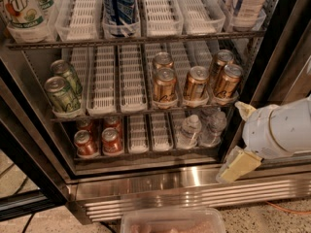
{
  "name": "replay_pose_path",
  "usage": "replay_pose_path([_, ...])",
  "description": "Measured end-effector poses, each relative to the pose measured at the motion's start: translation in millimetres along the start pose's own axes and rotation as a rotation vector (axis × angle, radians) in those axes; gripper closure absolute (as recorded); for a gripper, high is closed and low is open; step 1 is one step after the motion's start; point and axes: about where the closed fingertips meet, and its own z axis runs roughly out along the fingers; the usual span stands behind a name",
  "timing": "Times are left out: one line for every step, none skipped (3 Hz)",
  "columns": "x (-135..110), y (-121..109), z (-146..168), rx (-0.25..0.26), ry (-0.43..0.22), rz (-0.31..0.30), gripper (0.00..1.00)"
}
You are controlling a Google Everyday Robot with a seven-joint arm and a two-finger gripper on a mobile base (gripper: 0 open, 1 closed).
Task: Pick orange can from middle shelf of fridge
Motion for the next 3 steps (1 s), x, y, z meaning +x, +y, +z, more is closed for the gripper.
replay_pose_path([-5,-6,17,0.077,-0.142,0.120,0.00])
replay_pose_path([-19,-22,23,0.169,-0.272,0.206,0.00])
replay_pose_path([-30,-39,25,0.220,-0.350,0.304,0.00])
